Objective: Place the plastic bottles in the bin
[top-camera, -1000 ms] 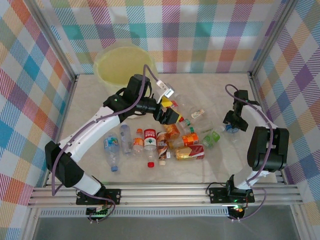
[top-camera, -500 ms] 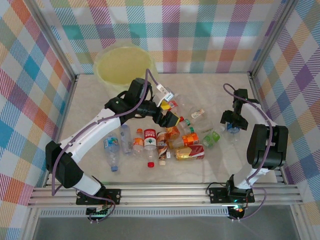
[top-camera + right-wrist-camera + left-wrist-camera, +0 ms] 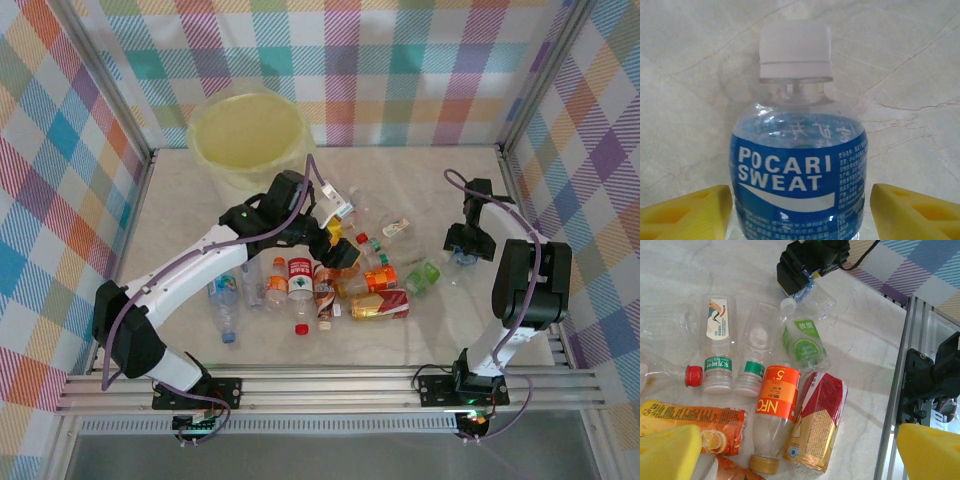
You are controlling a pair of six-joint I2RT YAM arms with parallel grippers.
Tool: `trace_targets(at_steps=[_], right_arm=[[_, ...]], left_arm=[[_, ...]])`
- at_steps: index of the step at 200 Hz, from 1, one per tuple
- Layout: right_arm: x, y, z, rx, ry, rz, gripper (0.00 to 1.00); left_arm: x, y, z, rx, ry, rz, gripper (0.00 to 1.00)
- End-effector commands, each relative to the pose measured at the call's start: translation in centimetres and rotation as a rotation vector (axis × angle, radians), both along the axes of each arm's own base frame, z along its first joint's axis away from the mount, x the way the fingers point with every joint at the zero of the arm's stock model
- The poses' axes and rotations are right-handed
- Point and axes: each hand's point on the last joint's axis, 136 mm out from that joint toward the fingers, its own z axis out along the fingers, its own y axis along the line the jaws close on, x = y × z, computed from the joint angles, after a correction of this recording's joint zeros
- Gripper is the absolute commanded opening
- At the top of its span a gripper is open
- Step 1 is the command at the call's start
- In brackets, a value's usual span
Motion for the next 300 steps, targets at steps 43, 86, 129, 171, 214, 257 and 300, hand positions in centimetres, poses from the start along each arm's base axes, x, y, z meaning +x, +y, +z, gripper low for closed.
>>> trace_targets(at_steps=[43,86,129,171,214,257,300], right_arm=[[2.3,0.3,0.6,0.058,-0.062,-0.044,0.75],[1.7,-0.2,-0.8,0.029,-0.026,-0.071,0.76],[1.5,0.2,-1.8,0.052,-0.008,-0.061,0.76],[1.4,0.2,-2.7,0.053,0.012,-0.054,0.77],[1.2,0.5,-2.8,0.064,0.008,-0.039,0.79],[0.3,0.7,-2.5,0.06,-0.001,-0.011,0.78],[0.7,0.4,-2.0,0.047,-0.014,0.004,0.77]], left_arm=[[-0.8,-0.6,1.0,-0.015,-0.041,-0.019,1.0],[-0.8,-0.6,0.4,-0.001,-0.049,-0.007,1.0],[-1.2,-1.2,-0.3,0.0,-0.035,-0.019,1.0],[-1.4,-1.4,-0.6,0.0,-0.031,-0.022,1.0],[-1.4,-1.7,-1.1,0.0,-0.008,-0.019,1.0],[-1.4,-1.7,-0.9,-0.006,-0.003,-0.018,1.0],[-1.4,-1.7,-0.9,-0.006,-0.001,-0.015,1.0]])
